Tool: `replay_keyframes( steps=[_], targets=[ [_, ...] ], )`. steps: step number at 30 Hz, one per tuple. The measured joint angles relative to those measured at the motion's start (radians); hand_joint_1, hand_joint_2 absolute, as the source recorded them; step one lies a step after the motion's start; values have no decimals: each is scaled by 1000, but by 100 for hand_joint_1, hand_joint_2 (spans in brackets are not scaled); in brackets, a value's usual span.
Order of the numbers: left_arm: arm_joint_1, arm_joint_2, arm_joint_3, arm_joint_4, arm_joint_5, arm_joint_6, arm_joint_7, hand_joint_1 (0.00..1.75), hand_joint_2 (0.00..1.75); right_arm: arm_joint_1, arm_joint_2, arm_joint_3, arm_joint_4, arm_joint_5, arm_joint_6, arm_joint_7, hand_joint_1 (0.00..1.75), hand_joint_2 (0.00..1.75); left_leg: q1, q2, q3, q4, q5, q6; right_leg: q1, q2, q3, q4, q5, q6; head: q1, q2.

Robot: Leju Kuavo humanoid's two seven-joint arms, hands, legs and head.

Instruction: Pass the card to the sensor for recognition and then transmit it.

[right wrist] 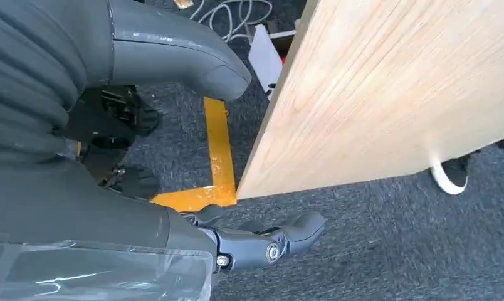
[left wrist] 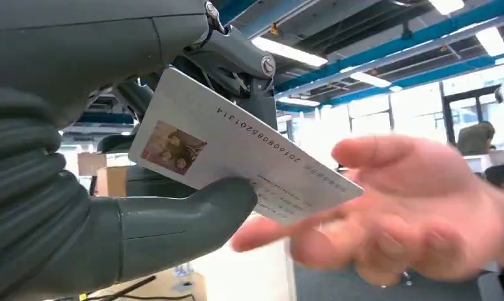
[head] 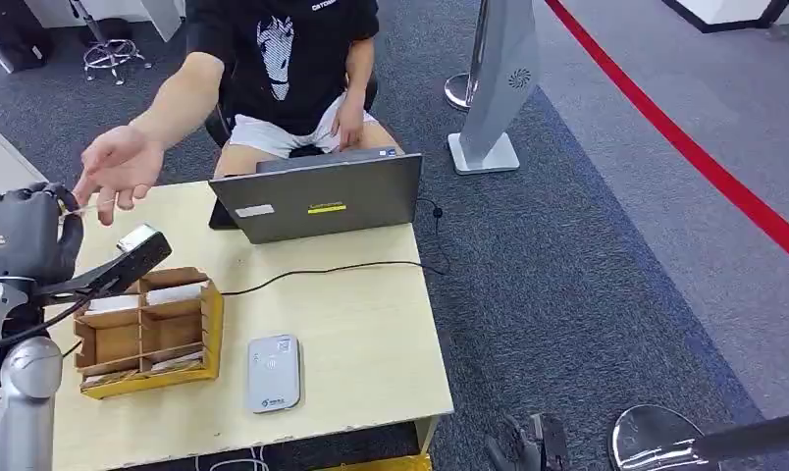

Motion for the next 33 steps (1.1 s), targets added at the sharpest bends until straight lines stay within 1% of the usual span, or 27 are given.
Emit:
replay_keyframes(
  steps=[6, 12, 13, 14, 15, 24, 31, 33],
  targets=[
    [8, 1, 25, 17, -11, 32, -17, 175, 175, -3, 2, 6, 0, -1, -1, 0, 0, 175, 0, 0, 0, 0, 0, 0, 0, 0, 0, 0, 0, 0, 0, 0],
    [13, -1, 29, 17, -13, 56, -27, 175, 175, -2, 5, 13, 0, -4, -2, 0, 0, 175, 0, 2, 0, 0, 0, 0, 0, 2, -1, 0, 0, 0, 0, 0],
    [13, -1, 30, 17, -13, 58, -27, 143, 175, -2, 5, 15, 0, -4, -2, 0, 0, 175, 0, 3, 0, 0, 0, 0, 0, 3, -2, 0, 0, 0, 0, 0],
    [13, -1, 30, 17, -13, 59, -27, 35, 175, -2, 6, 16, 0, -4, -2, 0, 0, 175, 0, 3, -1, 0, 0, 0, 0, 4, -2, 0, 0, 0, 0, 0],
    [13, -1, 30, 17, -13, 60, -27, 0, 175, -2, 6, 17, 0, -4, -2, 0, 0, 175, 0, 4, -1, 0, 0, 0, 0, 4, -2, 0, 0, 0, 0, 0],
    [31, -9, 30, -1, -7, 101, -48, 0, 175, -2, 6, 23, -1, -6, -1, 0, 0, 175, 0, 3, -3, 0, -1, 1, 0, 2, -4, 0, 0, 0, 0, 0],
    [70, -24, 26, -91, 8, 118, -78, 0, 175, 2, 6, 23, -6, -18, -1, 1, 0, 175, 0, 3, -2, 0, 0, 0, 0, 2, -4, 0, 0, 0, 0, 0],
    [79, -27, 12, -119, 33, 99, -93, 0, 175, 4, 7, 23, -10, -19, -1, 3, 0, 175, 0, 2, -2, 0, 0, 0, 0, 2, -4, 0, 0, 0, 0, 0]
  ],
)
